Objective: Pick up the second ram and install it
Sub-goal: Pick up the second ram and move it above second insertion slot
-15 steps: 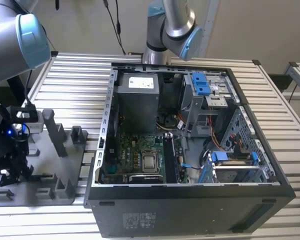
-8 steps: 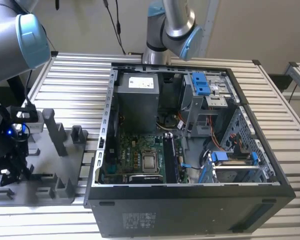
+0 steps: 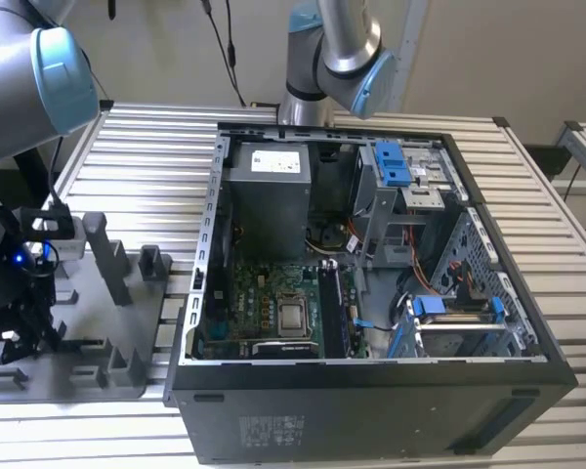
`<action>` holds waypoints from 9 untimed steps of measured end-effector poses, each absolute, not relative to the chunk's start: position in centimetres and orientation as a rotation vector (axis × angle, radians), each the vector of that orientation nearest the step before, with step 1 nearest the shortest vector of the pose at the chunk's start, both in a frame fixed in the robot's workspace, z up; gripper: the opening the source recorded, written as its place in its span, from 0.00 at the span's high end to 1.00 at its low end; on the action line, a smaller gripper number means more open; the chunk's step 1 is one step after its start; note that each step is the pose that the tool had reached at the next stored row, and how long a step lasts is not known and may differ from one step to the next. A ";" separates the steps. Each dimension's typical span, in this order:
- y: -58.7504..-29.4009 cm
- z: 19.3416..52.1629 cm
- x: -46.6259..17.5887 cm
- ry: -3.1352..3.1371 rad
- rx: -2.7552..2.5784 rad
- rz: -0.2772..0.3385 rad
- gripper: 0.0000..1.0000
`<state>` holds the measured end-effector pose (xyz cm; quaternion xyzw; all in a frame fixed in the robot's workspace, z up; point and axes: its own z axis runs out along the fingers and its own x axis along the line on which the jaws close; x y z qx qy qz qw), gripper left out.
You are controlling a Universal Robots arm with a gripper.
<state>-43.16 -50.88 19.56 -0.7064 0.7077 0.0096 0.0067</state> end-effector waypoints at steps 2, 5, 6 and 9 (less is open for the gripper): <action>-50.9 19.6 -43.2 2.214 -2.210 0.030 0.86; -50.9 19.6 -43.2 2.214 -2.210 0.030 0.86; -50.9 19.6 -43.2 2.214 -2.210 0.030 0.86; -50.9 19.9 -43.2 2.214 -2.210 0.030 0.86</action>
